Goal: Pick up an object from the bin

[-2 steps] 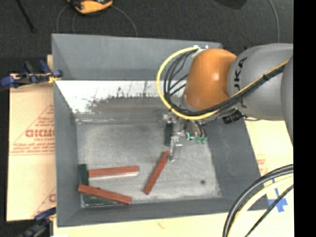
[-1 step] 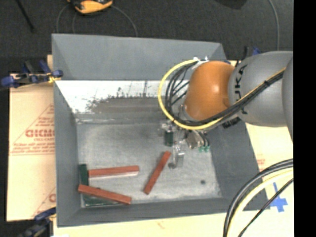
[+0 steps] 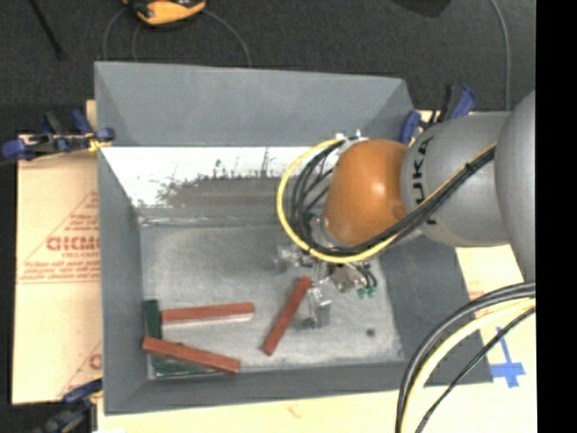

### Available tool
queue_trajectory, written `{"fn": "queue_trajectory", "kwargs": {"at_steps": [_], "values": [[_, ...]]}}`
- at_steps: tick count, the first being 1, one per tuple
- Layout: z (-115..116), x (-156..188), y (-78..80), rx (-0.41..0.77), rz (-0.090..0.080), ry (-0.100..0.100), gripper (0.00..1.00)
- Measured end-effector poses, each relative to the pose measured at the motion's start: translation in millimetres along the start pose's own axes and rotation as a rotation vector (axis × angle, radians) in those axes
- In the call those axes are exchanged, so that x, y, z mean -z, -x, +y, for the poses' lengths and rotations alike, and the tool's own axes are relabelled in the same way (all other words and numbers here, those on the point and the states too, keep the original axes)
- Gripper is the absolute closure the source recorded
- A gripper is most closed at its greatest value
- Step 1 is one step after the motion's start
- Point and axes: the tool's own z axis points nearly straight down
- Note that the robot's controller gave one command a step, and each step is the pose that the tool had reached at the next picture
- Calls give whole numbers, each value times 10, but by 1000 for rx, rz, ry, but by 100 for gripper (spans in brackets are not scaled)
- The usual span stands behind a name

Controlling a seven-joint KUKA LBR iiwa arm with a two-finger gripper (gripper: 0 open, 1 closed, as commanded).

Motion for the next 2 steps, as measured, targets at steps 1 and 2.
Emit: {"fn": "queue_trajectory", "kwargs": {"at_steps": [1, 2], "values": [[580, -146, -219, 161, -4, 2, 100], [580, -146, -219, 160, -4, 2, 100]]}}
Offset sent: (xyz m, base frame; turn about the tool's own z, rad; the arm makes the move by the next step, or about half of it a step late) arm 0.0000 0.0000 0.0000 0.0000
